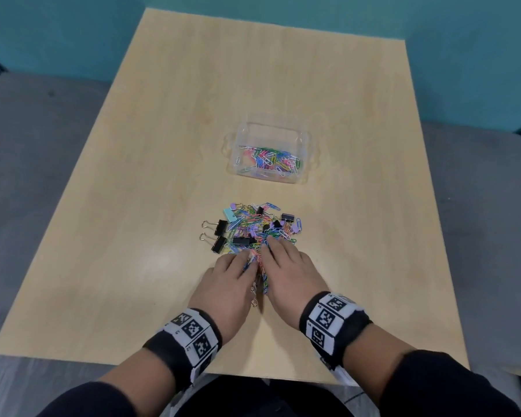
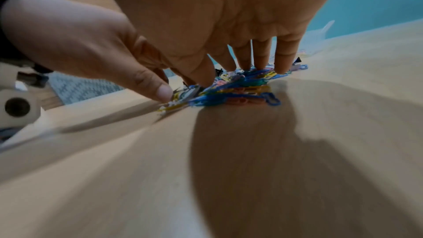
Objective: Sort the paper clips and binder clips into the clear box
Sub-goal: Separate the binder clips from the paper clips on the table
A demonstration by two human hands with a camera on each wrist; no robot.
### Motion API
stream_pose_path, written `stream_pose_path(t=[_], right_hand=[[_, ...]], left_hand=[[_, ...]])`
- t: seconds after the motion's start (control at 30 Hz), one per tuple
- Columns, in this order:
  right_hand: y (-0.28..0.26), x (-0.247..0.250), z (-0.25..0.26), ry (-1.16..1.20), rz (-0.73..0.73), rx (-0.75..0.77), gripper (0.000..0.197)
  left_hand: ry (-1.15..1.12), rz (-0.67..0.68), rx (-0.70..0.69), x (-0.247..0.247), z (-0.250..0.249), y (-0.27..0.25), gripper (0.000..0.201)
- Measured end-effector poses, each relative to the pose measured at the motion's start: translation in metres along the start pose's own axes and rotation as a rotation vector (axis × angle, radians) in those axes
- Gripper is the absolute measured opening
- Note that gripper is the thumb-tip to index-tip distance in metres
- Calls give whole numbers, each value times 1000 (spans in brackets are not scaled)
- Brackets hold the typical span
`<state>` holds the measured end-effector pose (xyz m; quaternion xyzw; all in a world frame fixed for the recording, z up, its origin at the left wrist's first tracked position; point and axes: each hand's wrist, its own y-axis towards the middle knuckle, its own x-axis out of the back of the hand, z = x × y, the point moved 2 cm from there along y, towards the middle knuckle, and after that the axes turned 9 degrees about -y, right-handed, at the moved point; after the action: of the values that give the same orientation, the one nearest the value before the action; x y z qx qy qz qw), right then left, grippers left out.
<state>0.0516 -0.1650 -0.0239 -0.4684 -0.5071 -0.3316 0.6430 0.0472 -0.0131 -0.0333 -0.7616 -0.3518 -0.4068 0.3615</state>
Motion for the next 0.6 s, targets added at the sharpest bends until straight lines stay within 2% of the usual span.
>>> stream_pose_path(t=[0.1,0.2,0.3,0.4,0.53,0.6], right_hand=[[-10,-1,1,-16,27,35,58],[-19,1,2,15,-18,75,52],[-5,-3,-1,20,-36,31,57],[-2,-13,0,10,7,34,60],[-17,-16,2,13,27,101,57],[-11,-10,1,34,-3,82,59]], left_hand=[[-21,-9,-12,3,2,-3,45],[-22,16,-33,2,2,-2,52],[29,68,-79,-7,1,9,58],[55,99,-80,-9,0,17,59],[16,50,-99,1,0,5,50],[12,66,-102,0,0,7,54]])
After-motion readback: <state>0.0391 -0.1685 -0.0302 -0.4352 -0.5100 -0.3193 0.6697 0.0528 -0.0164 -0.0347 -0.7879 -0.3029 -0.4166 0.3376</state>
